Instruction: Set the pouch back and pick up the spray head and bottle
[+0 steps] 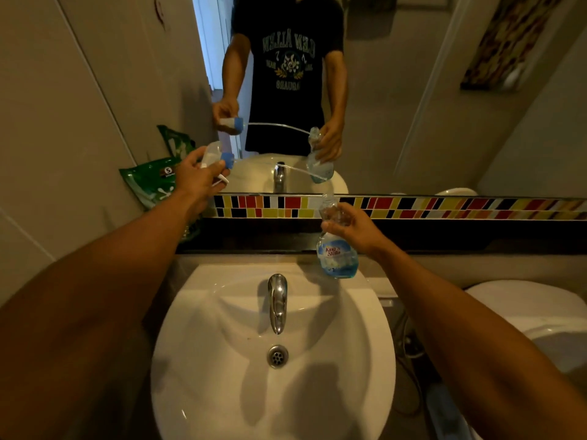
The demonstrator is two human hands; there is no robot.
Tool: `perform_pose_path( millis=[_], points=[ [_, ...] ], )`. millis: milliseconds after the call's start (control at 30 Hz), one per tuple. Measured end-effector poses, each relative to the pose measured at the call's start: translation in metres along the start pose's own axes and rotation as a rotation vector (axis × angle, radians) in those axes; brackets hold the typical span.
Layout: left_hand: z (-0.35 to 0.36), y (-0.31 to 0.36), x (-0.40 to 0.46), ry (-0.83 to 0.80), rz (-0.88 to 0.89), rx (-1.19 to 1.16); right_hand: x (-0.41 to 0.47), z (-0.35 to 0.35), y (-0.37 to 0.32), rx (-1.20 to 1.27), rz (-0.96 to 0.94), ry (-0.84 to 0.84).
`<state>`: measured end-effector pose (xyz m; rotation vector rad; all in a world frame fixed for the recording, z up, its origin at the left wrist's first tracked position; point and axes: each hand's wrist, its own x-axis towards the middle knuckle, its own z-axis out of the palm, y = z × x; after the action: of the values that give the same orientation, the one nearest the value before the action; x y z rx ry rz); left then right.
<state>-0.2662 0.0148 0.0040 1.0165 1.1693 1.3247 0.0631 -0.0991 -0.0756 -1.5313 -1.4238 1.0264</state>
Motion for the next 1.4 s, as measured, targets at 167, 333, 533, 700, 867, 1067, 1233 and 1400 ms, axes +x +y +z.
perform_pose_path(
  millis=[167, 333, 533, 700, 867, 1067, 1233, 1400],
  points=[
    [-0.008, 0.022, -0.011, -0.063, 0.015, 0.013, -0.013, 0.005, 0.0, -0.057, 0.029, 0.008],
    [-0.015, 0.031, -0.025, -0.134, 0.025, 0.03, -0.022, 0.006, -0.003, -0.076, 0.054, 0.017],
    [-0.016, 0.037, -0.039, -0.199, 0.04, 0.067, -0.027, 0.012, -0.007, -0.072, 0.049, 0.001],
    [-0.01, 0.044, -0.043, -0.219, 0.057, 0.056, -0.027, 0.019, -0.016, -0.071, 0.031, -0.027],
    [-0.013, 0.054, -0.042, -0.215, 0.055, 0.032, -0.029, 0.023, -0.02, -0.059, 0.012, -0.028],
    [-0.022, 0.064, -0.042, -0.214, 0.082, 0.078, -0.03, 0.02, -0.021, -0.069, 0.018, -0.023],
    [-0.025, 0.064, -0.042, -0.225, 0.096, 0.082, -0.03, 0.02, -0.023, -0.08, 0.028, -0.026],
    [-0.021, 0.062, -0.035, -0.238, 0.082, 0.098, -0.029, 0.026, -0.033, -0.094, -0.001, -0.046]
  ],
)
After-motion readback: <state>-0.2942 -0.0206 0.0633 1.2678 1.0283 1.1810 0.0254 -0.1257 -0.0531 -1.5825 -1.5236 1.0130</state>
